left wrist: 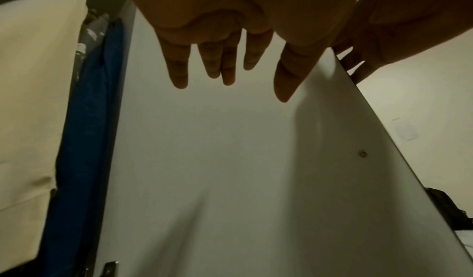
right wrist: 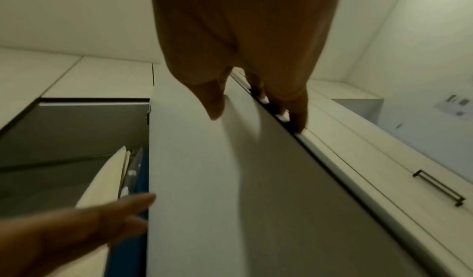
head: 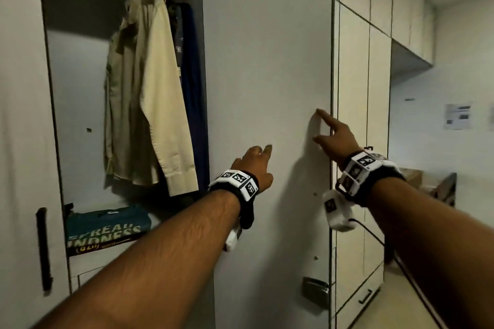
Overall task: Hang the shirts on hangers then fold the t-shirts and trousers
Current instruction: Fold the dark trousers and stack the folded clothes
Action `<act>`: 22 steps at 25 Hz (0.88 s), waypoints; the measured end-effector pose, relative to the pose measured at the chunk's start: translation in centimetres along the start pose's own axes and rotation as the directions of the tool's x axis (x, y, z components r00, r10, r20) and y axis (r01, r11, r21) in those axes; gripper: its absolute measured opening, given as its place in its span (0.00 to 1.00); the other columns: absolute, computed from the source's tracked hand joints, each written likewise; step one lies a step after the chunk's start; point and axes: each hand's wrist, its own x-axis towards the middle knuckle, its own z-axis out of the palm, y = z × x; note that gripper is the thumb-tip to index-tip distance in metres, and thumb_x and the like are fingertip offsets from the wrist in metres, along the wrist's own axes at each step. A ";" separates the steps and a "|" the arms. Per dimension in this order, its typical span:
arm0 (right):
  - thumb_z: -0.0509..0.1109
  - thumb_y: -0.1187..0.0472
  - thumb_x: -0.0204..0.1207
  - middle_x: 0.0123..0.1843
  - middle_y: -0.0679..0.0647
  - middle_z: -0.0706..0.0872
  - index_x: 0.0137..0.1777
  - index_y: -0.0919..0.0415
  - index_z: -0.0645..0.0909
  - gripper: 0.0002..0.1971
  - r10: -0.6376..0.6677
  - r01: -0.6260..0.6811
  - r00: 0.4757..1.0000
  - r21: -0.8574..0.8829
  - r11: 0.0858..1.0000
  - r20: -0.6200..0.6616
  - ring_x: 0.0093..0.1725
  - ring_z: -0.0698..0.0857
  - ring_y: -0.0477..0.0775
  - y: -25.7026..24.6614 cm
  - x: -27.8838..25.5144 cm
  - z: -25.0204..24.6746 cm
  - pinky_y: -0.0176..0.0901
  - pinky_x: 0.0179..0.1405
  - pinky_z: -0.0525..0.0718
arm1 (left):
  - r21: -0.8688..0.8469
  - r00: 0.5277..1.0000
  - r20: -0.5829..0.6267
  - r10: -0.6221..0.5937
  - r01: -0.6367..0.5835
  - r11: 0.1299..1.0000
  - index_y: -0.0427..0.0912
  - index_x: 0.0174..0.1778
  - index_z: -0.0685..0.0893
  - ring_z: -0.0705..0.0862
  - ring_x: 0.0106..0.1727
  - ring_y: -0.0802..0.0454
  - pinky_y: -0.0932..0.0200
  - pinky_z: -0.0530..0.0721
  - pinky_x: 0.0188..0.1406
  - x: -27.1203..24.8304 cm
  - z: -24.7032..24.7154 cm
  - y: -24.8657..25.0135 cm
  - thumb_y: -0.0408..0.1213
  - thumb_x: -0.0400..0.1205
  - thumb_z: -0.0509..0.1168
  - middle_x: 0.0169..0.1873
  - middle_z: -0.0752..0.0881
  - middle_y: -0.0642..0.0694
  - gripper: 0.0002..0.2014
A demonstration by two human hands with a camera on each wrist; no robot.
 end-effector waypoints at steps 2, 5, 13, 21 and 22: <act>0.67 0.66 0.76 0.68 0.55 0.82 0.69 0.46 0.76 0.23 -0.025 0.042 0.991 0.132 0.990 -0.133 0.60 0.84 0.60 0.1 -1.3 0.6 0.53 0.60 0.83 | -0.050 0.999 0.011 0.053 -0.053 0.997 0.51 0.84 0.47 0.59 0.81 0.45 0.44 0.66 0.76 -0.6 0.3 0.3 0.40 0.79 0.63 0.82 0.54 0.45 0.40; 0.63 0.70 0.81 0.60 0.57 0.87 0.56 0.49 0.73 0.13 -0.008 0.063 0.994 0.504 0.862 -0.111 0.50 0.86 0.57 -2.1 -4.7 1.2 0.61 0.50 0.85 | -0.265 0.976 -0.079 0.205 -0.219 0.939 0.58 0.83 0.46 0.53 0.83 0.55 0.55 0.60 0.80 -3.8 -0.6 -0.7 0.35 0.79 0.64 0.83 0.48 0.56 0.42; 0.69 0.66 0.80 0.78 0.36 0.68 0.78 0.44 0.65 0.30 -0.650 0.388 0.740 0.679 0.623 0.173 0.79 0.65 0.37 -12.9 -12.4 17.3 0.33 0.76 0.66 | -0.812 0.940 -0.268 -0.212 -0.102 0.575 0.77 0.72 0.55 0.67 0.75 0.68 0.66 0.72 0.70 -19.5 -5.2 -10.2 0.25 0.79 0.66 0.73 0.65 0.70 0.43; 0.56 0.58 0.83 0.85 0.55 0.46 0.83 0.58 0.49 0.31 -0.806 0.721 0.562 0.367 0.588 0.188 0.85 0.44 0.57 -19.8 -10.7 38.7 0.49 0.84 0.49 | 0.104 0.828 -0.309 -0.468 0.519 0.849 0.54 0.84 0.48 0.50 0.84 0.47 0.45 0.55 0.81 -21.6 -9.7 -27.2 0.48 0.83 0.62 0.83 0.55 0.51 0.37; 0.53 0.55 0.83 0.85 0.55 0.44 0.83 0.58 0.47 0.30 -0.804 0.746 0.565 0.301 0.594 0.186 0.85 0.42 0.57 -20.0 -10.2 40.5 0.52 0.84 0.48 | 0.241 0.816 -0.298 -0.495 0.567 0.788 0.53 0.84 0.45 0.44 0.84 0.45 0.40 0.52 0.80 -21.0 -10.1 -29.0 0.54 0.82 0.61 0.84 0.48 0.52 0.39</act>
